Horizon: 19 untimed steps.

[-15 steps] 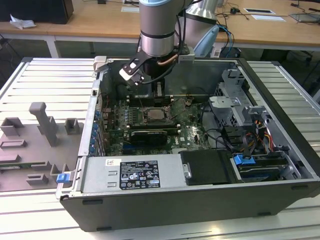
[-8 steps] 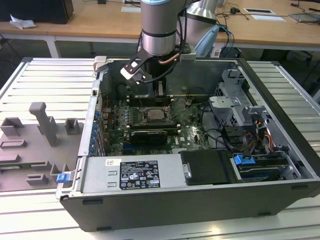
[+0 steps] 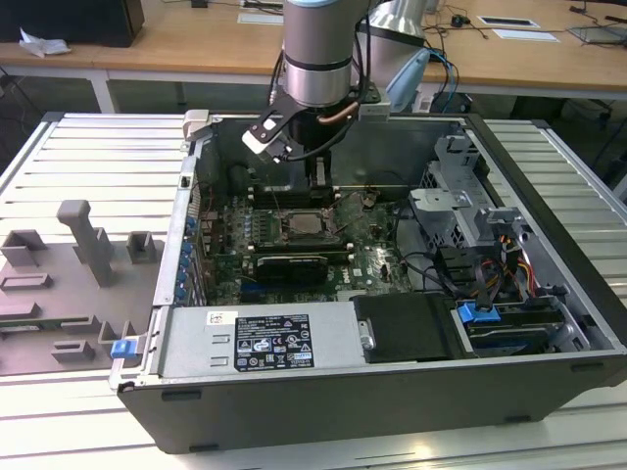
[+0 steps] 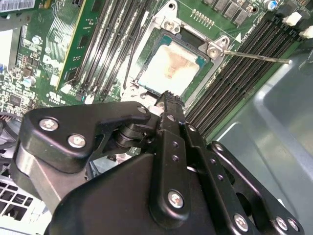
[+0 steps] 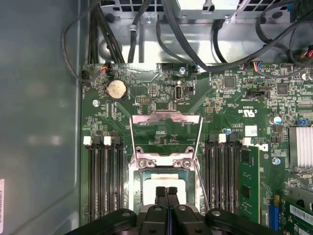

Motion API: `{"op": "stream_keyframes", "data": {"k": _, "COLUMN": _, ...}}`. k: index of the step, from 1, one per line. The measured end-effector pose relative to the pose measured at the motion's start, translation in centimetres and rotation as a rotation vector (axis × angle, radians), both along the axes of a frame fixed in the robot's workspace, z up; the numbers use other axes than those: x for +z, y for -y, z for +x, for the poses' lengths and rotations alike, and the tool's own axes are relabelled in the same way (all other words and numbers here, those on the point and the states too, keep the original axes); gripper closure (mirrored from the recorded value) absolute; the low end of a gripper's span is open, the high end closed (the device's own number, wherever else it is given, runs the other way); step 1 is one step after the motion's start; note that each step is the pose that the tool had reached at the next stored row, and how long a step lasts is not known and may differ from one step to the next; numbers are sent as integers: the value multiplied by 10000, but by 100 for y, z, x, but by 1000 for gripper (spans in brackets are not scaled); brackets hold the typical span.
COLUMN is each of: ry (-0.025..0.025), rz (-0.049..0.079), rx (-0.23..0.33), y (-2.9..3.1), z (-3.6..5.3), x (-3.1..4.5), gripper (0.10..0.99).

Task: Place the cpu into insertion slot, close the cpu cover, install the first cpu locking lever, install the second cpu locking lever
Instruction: 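Close the cpu cover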

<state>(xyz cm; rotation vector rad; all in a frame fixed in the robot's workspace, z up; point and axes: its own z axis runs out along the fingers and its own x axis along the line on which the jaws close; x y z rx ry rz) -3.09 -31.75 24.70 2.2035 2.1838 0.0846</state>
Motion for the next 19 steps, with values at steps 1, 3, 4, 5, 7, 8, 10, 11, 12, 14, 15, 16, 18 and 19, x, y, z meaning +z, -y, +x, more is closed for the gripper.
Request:
{"op": "stream_keyframes", "data": {"k": 1, "ry": 0, "rz": 0, "rx": -1, "y": 0, "z": 1, "x": 12, "gripper": 980}}
{"op": "stream_keyframes", "data": {"k": 3, "ry": 1, "rz": -1, "rx": 0, "y": -1, "z": 4, "x": 56, "gripper": 980}}
{"op": "stream_keyframes", "data": {"k": 4, "ry": 0, "rz": -1, "rx": 0, "y": -1, "z": 4, "x": 73, "gripper": 980}}
{"op": "stream_keyframes", "data": {"k": 5, "ry": 0, "rz": -1, "rx": 0, "y": -1, "z": 6, "x": 102, "gripper": 980}}
{"op": "stream_keyframes", "data": {"k": 7, "ry": 0, "rz": -2, "rx": 1, "y": -1, "z": 14, "x": 144, "gripper": 980}}
{"op": "stream_keyframes", "data": {"k": 8, "ry": 0, "rz": -2, "rx": 0, "y": -1, "z": 18, "x": 155, "gripper": 980}}
{"op": "stream_keyframes", "data": {"k": 10, "ry": 0, "rz": -1, "rx": 0, "y": -1, "z": 31, "x": 175, "gripper": 980}}
{"op": "stream_keyframes", "data": {"k": 11, "ry": -2, "rz": 0, "rx": -1, "y": -1, "z": 45, "x": 183, "gripper": 980}}
{"op": "stream_keyframes", "data": {"k": 12, "ry": -3, "rz": 1, "rx": 0, "y": -2, "z": 70, "x": 188, "gripper": 980}}
{"op": "stream_keyframes", "data": {"k": 14, "ry": -6, "rz": 0, "rx": 1, "y": -1, "z": 107, "x": 191, "gripper": 980}}
{"op": "stream_keyframes", "data": {"k": 15, "ry": -6, "rz": 0, "rx": 0, "y": -1, "z": 120, "x": 191, "gripper": 980}}
{"op": "stream_keyframes", "data": {"k": 16, "ry": -6, "rz": -1, "rx": 0, "y": -1, "z": 133, "x": 191, "gripper": 980}}
{"op": "stream_keyframes", "data": {"k": 18, "ry": -6, "rz": -1, "rx": -1, "y": -1, "z": 158, "x": 191, "gripper": 980}}
{"op": "stream_keyframes", "data": {"k": 19, "ry": -6, "rz": -1, "rx": 0, "y": -1, "z": 173, "x": 191, "gripper": 980}}
